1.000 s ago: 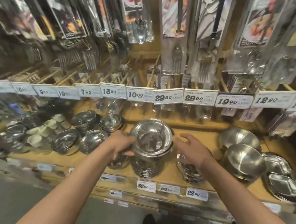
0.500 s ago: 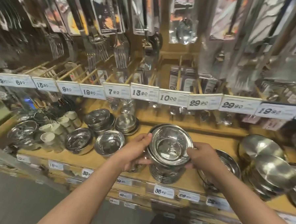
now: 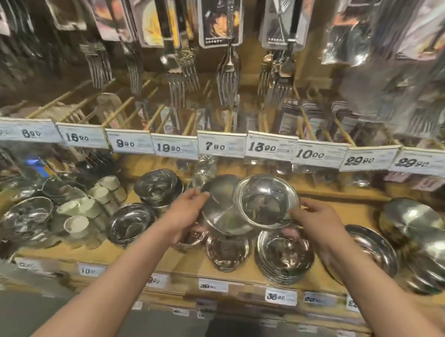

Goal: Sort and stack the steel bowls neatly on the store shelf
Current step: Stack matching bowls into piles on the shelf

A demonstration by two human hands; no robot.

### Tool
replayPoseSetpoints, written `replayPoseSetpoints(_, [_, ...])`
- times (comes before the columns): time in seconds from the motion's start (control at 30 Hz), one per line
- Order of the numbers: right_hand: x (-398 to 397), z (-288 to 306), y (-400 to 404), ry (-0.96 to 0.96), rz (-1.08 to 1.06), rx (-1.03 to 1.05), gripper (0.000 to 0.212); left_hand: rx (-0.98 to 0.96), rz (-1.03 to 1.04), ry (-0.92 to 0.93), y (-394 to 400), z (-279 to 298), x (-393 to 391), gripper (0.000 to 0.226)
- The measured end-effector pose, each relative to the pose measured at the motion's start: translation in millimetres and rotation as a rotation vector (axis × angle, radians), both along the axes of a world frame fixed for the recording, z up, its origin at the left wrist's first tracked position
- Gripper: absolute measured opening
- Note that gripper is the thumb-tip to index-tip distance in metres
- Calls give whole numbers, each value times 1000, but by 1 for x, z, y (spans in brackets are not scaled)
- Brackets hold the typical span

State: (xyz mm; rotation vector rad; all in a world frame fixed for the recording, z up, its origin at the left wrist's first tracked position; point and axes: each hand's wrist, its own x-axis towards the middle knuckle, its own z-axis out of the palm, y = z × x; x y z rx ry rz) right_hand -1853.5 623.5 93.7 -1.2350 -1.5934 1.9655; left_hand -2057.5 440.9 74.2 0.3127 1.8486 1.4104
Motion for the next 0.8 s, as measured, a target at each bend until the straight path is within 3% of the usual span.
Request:
replayPoseSetpoints(0.17, [13,-16,6,10,-114,-94,30,31,71,-81,-30,2,-25,28])
replayPoseSetpoints(0.33, [35,-45,13,-127,-169,12,46,41,50,-176,-40,-4,-25,24])
replayPoseSetpoints(0.5, [49,-69,5,-249,-187,122,28,52,64,-226,-38,-18,-16,18])
replayPoseSetpoints(0.67, [52,-82,-4,-310,-211,131,39,44,69,-233,-31,-29,-13,15])
replayPoseSetpoints(0.8, [51,-86,-11,-331,-208,136,34,21,20,-258,-31,-34,-11,18])
